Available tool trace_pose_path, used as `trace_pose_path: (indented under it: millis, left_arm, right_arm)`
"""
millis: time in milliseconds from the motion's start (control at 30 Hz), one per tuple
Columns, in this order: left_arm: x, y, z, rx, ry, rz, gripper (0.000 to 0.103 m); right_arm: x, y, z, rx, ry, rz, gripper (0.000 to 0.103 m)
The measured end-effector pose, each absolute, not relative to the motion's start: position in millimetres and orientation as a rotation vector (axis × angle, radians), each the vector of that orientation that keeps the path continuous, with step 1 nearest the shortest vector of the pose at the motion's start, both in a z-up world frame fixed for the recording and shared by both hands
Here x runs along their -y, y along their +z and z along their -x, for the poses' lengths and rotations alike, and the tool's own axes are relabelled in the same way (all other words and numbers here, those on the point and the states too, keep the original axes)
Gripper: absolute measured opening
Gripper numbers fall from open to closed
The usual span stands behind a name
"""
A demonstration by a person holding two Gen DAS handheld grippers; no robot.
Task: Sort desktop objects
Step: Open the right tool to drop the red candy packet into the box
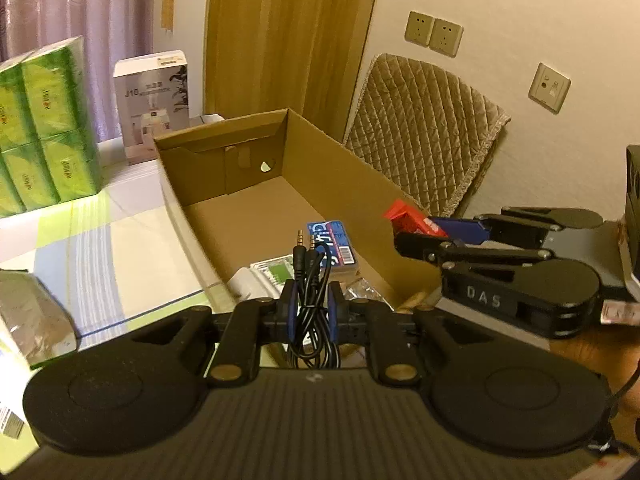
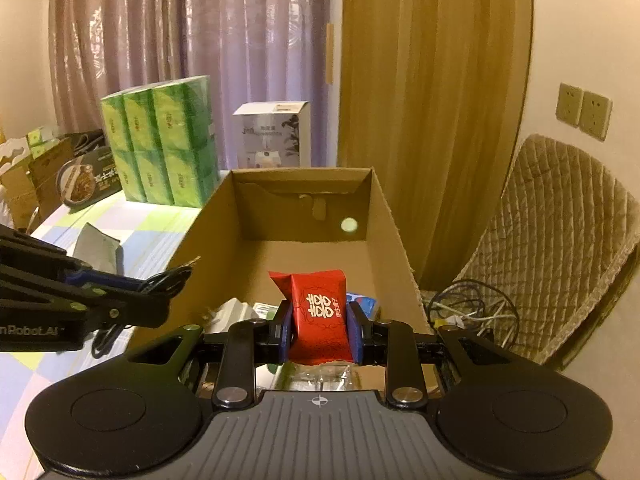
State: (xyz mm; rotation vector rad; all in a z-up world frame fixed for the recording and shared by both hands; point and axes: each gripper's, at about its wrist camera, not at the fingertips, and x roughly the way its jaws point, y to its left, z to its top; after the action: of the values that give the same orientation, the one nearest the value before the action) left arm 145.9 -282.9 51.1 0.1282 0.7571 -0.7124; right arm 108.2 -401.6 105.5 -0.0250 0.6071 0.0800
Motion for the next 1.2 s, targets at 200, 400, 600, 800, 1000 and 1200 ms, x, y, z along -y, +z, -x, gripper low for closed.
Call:
trace_pose_path:
  millis: [200, 400, 600, 800, 1000, 1200]
  left_arm:
    - [299, 45, -159, -0.769, -0.715, -0.129, 0.012]
    - [303, 37, -164, -0.769, -0.702, -0.127, 0.012]
    - [305, 34, -167, -0.772, -0.699, -0.118, 0.015]
    - [296, 38, -164, -0.751, -0.685, -0.135, 0.015]
    - [283, 42, -160, -0.735, -0.668, -0.137, 0.016]
    - [274, 45, -158, -0.728, -0.659, -0.119, 0.019]
  right_arm:
    - [410, 98, -118, -0.619, 0.078, 0.006, 0.025]
    - [413, 92, -124, -0.627, 0.08, -0.006, 0.025]
    - [413, 91, -126, -0.631, 0.082, -0.007, 0.025]
    - [413, 90, -127, -0.631, 0.079, -0.008, 0.025]
    - [411, 91, -128, -0.628, 0.084, -0.008, 0.025]
    - [408, 96, -126, -0.591, 0.085, -0.012, 0.051]
